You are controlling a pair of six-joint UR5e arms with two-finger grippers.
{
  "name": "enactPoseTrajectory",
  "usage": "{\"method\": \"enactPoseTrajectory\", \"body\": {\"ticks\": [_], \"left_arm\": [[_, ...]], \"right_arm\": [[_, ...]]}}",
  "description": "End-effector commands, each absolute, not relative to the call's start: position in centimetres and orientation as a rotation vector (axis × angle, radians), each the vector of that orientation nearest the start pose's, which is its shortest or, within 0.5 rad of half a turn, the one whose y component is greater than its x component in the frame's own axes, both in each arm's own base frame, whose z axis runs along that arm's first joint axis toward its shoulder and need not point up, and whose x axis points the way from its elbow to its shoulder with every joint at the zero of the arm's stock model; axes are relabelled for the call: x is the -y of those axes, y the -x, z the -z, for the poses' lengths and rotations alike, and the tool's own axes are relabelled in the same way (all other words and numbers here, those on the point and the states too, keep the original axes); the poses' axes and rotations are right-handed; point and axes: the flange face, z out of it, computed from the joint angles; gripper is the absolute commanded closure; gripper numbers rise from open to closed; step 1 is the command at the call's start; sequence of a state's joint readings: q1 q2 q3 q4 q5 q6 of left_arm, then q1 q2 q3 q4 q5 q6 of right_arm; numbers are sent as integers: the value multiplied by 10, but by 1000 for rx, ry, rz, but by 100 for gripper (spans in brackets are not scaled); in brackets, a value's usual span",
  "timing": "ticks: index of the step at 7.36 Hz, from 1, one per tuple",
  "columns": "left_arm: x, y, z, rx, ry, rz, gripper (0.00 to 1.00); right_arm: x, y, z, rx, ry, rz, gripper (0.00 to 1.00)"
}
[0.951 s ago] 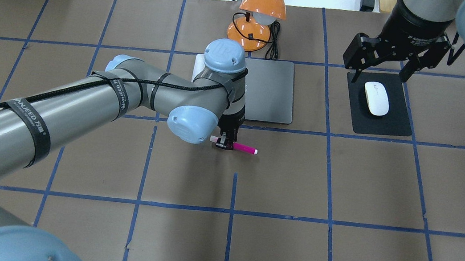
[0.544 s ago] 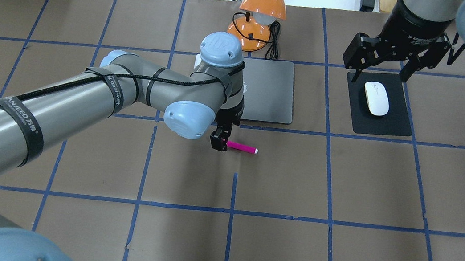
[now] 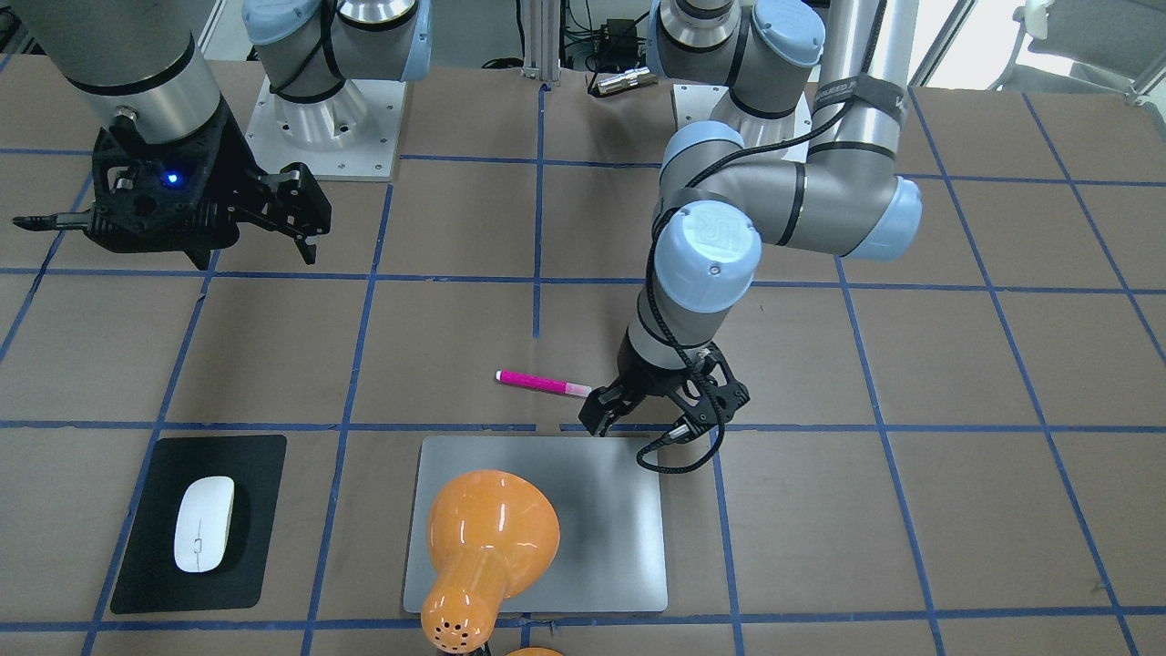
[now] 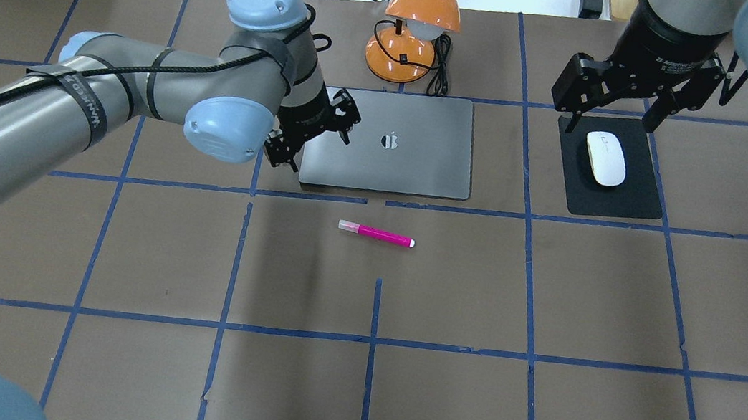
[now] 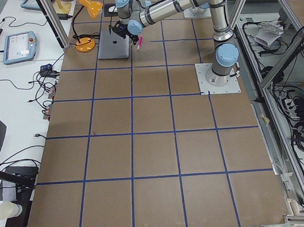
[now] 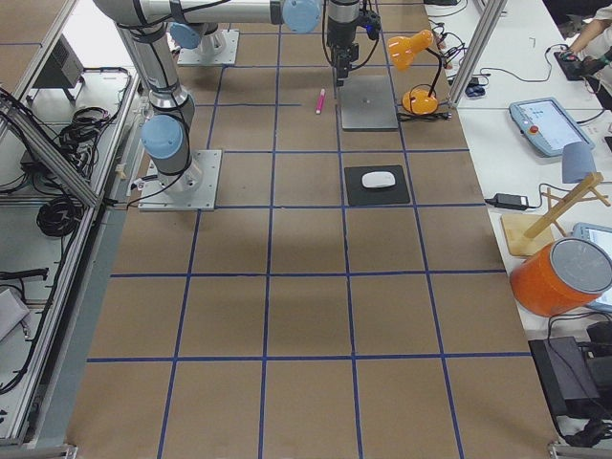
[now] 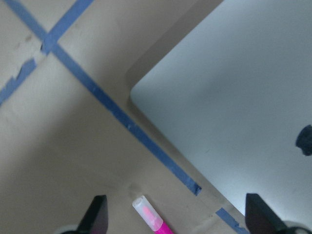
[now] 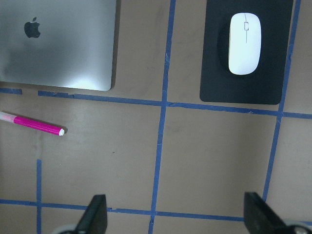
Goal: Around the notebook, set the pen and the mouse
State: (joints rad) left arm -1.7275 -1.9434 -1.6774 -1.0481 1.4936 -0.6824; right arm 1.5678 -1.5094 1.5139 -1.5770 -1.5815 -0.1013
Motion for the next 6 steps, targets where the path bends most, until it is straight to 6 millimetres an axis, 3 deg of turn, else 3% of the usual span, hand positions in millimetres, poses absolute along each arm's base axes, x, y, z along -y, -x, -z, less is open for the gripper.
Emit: {"method": "enactPoseTrajectory", "body": {"ticks": [1,3,5,6], "left_arm": [[588,177,-318,-3169,627,32,0],[582,137,-350,-3193,353,1,0],[577,84,-399,-3127,159,-69,0],[575,74,-423,-3132,49,-83,0]], "right_arm": [[518,-131,-486,-3149,155,6,0],[518,-131,-486,-3149,155,6,0],[518,-131,-486,-3149,155,6,0],[518,-131,-486,-3149,155,6,0]]}}
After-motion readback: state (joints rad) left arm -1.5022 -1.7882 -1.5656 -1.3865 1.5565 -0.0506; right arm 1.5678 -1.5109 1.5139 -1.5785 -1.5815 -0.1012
